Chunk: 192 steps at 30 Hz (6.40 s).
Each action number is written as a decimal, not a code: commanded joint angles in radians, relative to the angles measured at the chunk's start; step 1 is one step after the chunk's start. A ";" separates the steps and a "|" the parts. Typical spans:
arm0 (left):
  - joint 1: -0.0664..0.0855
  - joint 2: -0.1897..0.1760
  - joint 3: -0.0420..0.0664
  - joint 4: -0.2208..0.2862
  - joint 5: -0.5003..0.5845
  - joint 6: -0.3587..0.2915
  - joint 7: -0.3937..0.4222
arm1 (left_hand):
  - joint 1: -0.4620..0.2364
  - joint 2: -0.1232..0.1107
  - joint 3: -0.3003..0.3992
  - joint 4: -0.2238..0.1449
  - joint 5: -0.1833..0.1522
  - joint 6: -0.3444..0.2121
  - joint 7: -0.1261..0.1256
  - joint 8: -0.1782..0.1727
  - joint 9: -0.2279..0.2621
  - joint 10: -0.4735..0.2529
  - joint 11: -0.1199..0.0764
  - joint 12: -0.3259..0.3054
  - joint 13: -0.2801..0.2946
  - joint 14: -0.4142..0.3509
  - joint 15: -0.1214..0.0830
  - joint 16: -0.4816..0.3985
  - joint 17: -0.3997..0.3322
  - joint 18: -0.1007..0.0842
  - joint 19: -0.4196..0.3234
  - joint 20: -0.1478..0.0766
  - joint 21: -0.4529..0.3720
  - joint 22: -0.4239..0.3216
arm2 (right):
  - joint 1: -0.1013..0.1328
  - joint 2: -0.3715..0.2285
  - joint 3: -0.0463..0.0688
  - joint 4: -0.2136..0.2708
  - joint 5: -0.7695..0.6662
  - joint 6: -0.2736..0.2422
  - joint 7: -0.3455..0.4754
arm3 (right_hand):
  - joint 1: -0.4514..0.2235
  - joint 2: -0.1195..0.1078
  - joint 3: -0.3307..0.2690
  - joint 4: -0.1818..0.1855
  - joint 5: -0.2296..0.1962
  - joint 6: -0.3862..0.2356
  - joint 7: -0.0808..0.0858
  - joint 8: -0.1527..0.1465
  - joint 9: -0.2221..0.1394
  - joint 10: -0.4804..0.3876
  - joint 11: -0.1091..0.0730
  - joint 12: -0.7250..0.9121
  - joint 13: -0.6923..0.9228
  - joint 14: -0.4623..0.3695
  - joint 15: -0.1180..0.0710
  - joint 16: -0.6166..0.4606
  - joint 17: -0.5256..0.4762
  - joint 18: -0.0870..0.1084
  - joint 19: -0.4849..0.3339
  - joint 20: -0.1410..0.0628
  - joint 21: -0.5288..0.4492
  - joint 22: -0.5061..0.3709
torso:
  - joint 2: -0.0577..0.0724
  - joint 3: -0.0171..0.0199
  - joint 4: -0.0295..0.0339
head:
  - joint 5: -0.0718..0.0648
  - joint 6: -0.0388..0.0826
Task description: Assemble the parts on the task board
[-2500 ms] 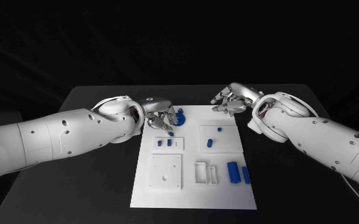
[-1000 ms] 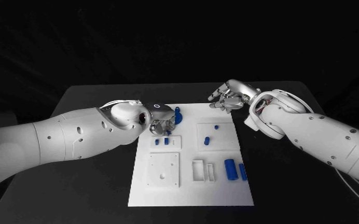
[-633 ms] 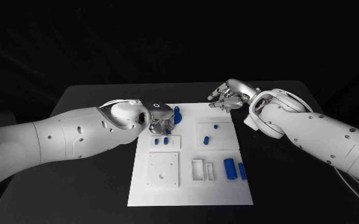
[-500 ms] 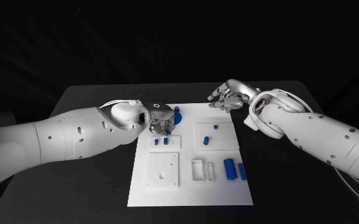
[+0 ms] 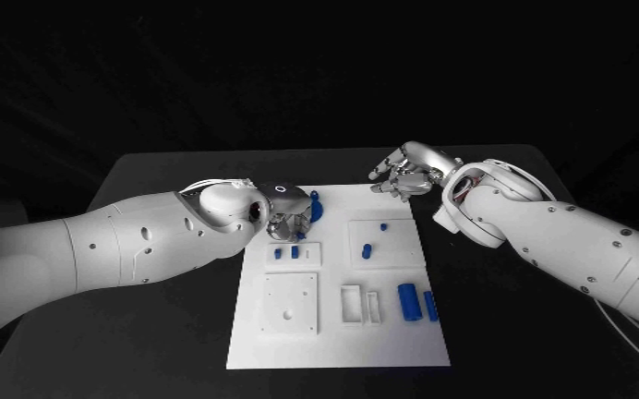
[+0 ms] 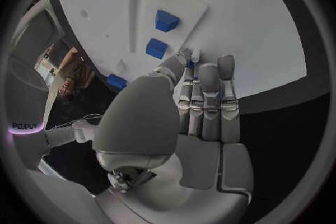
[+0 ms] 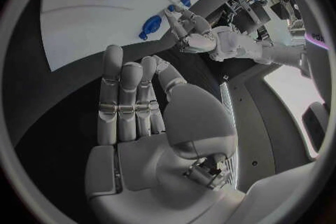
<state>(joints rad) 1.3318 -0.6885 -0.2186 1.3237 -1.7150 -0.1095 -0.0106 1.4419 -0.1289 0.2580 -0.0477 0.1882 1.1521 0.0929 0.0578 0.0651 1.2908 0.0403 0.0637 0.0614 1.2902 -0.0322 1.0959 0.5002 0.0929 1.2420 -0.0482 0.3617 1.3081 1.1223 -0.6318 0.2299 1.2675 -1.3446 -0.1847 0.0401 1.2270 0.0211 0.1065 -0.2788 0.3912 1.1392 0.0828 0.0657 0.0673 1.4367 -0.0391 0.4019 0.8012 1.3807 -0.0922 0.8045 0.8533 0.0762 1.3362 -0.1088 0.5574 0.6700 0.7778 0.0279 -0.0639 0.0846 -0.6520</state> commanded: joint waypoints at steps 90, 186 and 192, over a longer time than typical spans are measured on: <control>0.004 -0.072 0.085 -0.059 1.112 0.195 0.096 | -0.047 0.068 -0.022 -0.012 0.024 0.055 -0.012 0.005 0.004 0.040 -0.014 -0.004 0.000 0.039 -0.019 -0.032 0.006 -0.007 0.043 -0.022 -0.031 0.017 | 0.000 0.000 -0.047 0.151 -0.275 -0.179 0.134 | 0.033 -0.044 0.043 -0.005 0.015 0.008 -0.004 -0.004 -0.001 0.007 -0.004 0.031 0.036 0.011 -0.002 0.019 0.046 -0.002 0.016 -0.005 -0.024 0.128 | 0.000 -0.0003 0.0010 | 0.007 0.055; 0.027 -0.081 0.085 -0.028 1.104 0.396 0.062 | -0.052 0.087 -0.029 -0.039 0.028 0.053 -0.010 0.005 0.004 0.037 -0.013 -0.005 0.000 0.033 -0.018 -0.037 0.007 -0.007 0.037 -0.020 -0.038 0.018 | 0.027 0.120 -0.169 0.082 -0.356 -0.157 0.177 | 0.051 -0.026 0.132 -0.003 -0.157 0.110 -0.025 -0.003 0.001 -0.050 -0.006 0.181 0.108 0.014 -0.003 0.090 0.210 -0.010 0.034 -0.008 -0.093 0.325 | 0.000 0.0003 0.0004 | 0.010 0.033; 0.028 -0.081 0.085 -0.028 1.114 0.403 0.062 | -0.053 0.087 -0.030 -0.040 0.028 0.051 -0.009 0.005 0.004 0.036 -0.012 -0.005 0.000 0.031 -0.017 -0.038 0.006 -0.007 0.036 -0.020 -0.038 0.018 | 0.026 0.120 -0.169 0.081 -0.354 -0.163 0.177 | 0.047 -0.007 0.133 0.000 -0.188 0.131 -0.029 -0.002 0.003 -0.050 -0.008 0.183 0.108 0.015 -0.004 0.099 0.218 -0.012 0.037 -0.009 -0.099 0.330 | 0.000 0.0005 0.0008 | 0.007 0.032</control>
<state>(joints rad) 1.3580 -0.7719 -0.1345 1.2922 -0.6165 0.2618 0.0403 1.3959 -0.0487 0.2275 -0.0836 0.2119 1.2070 0.0836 0.0570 0.0670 1.3346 0.0285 0.0637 0.0614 1.3291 -0.0499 1.0640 0.5054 0.0842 1.2793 -0.0714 0.3268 1.3074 1.1494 -0.5116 0.0611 1.3515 -1.6974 -0.3397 0.2173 1.2726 0.0022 0.2337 -0.2814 0.2077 1.2652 0.0540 0.0565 0.0665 1.3936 -0.0464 0.5809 0.9082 1.3899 -0.0946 0.9004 1.0703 0.0764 1.3654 -0.1162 0.4644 0.9997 0.7777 0.0283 -0.0636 0.0929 -0.6188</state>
